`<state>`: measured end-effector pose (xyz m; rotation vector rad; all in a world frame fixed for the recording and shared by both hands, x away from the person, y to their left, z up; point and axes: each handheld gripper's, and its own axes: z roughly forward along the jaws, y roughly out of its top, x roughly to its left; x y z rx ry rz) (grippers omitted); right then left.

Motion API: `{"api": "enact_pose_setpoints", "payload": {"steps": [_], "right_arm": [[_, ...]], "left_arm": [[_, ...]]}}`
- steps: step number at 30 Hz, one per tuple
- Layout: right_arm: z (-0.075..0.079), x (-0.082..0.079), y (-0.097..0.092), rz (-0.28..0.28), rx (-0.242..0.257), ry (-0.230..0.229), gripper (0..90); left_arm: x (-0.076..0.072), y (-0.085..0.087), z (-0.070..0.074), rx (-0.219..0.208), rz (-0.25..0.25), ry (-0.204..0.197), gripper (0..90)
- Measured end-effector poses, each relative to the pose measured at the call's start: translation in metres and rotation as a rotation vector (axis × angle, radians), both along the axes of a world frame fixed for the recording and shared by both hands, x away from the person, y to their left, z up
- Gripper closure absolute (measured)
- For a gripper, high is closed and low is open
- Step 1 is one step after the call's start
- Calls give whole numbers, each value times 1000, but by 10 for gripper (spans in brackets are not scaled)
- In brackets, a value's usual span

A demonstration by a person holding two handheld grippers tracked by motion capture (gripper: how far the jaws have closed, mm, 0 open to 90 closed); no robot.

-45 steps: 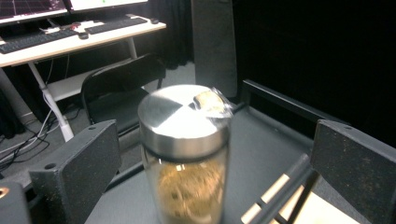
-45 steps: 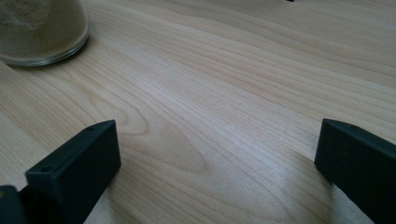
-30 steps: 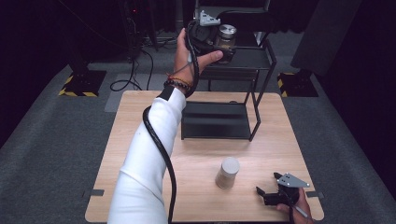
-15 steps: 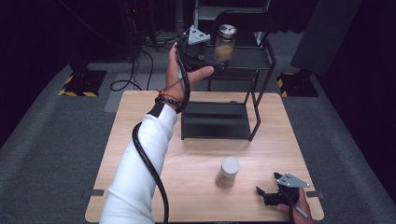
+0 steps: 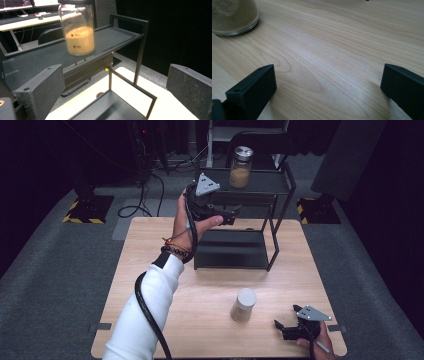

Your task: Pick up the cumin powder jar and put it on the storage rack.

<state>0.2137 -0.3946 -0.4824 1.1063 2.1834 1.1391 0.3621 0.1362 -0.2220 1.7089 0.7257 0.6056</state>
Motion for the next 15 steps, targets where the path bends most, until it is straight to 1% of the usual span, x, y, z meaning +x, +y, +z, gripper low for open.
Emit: {"api": "enact_pose_setpoints", "payload": {"steps": [3,8,13,15], "right_arm": [[0,0,0,0,0,0,0],[0,0,0,0,0,0,0],[0,0,0,0,1,-1,0],[0,0,0,1,0,-1,0]], "left_arm": [[-4,1,-6,9,-5,-6,17],[-12,8,-19,2,-4,-8,17],[-21,15,-34,2,-6,0,17],[-24,19,-41,-8,-5,11,17]]}}
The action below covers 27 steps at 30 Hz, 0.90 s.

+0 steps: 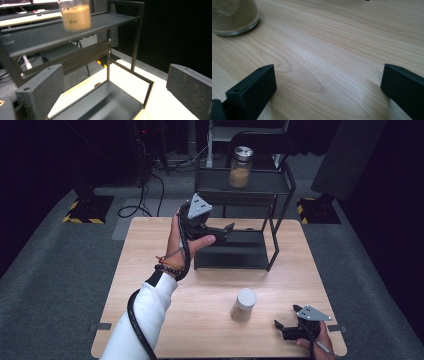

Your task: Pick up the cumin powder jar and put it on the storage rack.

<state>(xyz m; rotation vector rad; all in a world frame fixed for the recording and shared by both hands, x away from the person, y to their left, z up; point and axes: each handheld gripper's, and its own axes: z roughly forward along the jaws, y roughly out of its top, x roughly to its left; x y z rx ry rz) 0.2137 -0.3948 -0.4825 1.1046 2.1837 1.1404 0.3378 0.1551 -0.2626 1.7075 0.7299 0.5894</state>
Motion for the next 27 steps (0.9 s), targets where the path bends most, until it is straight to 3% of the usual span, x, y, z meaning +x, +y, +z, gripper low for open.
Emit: {"api": "enact_pose_setpoints", "payload": {"steps": [9,27], "right_arm": [[0,0,0,5,-1,2,0],[0,0,-1,6,-1,2,0]], "left_arm": [[-11,10,-30,6,19,40,17],[-30,24,-79,28,30,76,17]]}}
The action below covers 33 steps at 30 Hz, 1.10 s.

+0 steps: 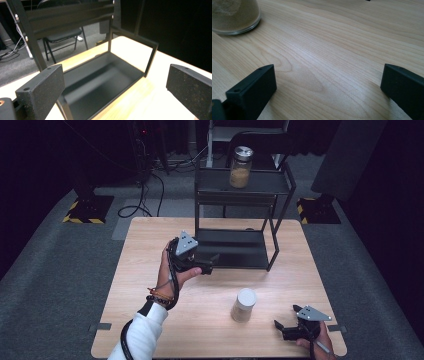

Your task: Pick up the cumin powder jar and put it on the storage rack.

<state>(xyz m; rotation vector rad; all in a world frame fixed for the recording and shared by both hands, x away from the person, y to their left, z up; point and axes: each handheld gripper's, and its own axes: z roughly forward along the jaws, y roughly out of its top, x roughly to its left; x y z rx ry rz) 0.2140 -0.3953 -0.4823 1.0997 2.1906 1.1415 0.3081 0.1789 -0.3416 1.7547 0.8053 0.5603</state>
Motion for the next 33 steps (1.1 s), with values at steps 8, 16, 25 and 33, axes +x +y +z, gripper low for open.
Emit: {"api": "enact_pose_setpoints", "payload": {"steps": [8,16,25,33], "right_arm": [[0,0,0,0,0,0,0],[0,0,0,0,0,0,0],[0,0,0,0,0,0,0],[0,0,0,1,0,0,0]], "left_arm": [[-12,2,-24,25,0,14,17],[-20,5,-44,32,5,26,17],[-29,10,-69,39,6,61,17],[-34,12,-91,63,11,82,17]]}}
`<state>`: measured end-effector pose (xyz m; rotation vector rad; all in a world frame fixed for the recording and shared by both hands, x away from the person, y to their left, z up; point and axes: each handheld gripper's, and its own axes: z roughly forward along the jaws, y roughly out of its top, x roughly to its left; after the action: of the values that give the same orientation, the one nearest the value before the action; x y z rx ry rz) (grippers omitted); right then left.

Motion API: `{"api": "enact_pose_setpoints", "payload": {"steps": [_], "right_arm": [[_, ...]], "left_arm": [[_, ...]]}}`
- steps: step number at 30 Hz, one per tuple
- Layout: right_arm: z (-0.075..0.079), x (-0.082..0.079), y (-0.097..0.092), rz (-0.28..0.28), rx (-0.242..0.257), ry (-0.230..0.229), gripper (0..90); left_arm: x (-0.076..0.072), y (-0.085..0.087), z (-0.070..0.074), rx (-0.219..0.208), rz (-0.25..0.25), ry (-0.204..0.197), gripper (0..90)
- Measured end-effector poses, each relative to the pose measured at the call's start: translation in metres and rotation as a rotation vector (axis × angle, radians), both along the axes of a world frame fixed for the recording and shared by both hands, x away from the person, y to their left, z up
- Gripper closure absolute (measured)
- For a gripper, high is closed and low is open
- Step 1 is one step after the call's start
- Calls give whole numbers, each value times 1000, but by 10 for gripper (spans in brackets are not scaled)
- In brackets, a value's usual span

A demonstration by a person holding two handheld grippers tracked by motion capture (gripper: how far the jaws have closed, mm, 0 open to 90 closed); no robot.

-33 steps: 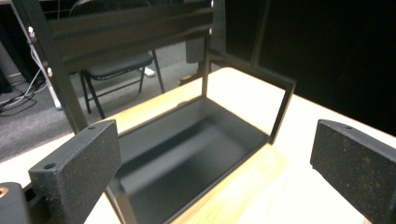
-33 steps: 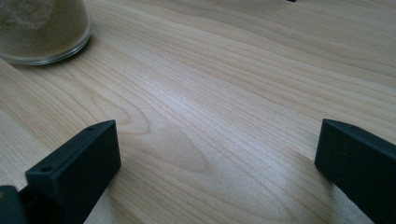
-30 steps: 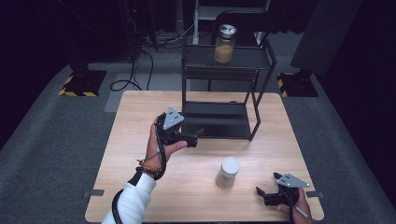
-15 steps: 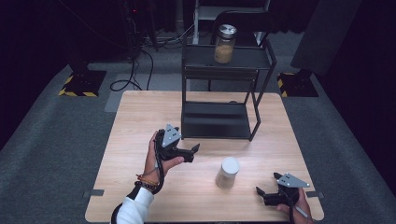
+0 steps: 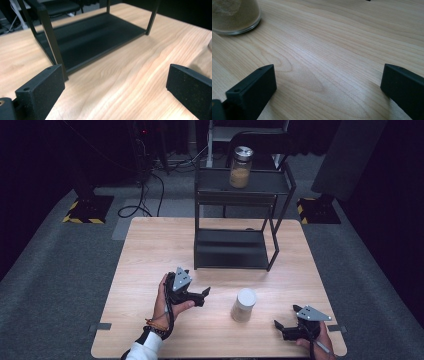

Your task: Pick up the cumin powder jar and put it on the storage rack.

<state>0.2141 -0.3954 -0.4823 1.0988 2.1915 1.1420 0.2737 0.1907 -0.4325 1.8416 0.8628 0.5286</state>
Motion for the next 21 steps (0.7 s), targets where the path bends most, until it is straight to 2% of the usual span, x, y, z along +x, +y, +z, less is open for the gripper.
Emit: {"api": "enact_pose_setpoints", "payload": {"steps": [10,21], "right_arm": [[0,0,0,0,0,0,0],[0,0,0,0,0,0,0]], "left_arm": [[-4,3,-19,17,-1,38,17],[-5,1,-35,54,-32,97,18]]}}
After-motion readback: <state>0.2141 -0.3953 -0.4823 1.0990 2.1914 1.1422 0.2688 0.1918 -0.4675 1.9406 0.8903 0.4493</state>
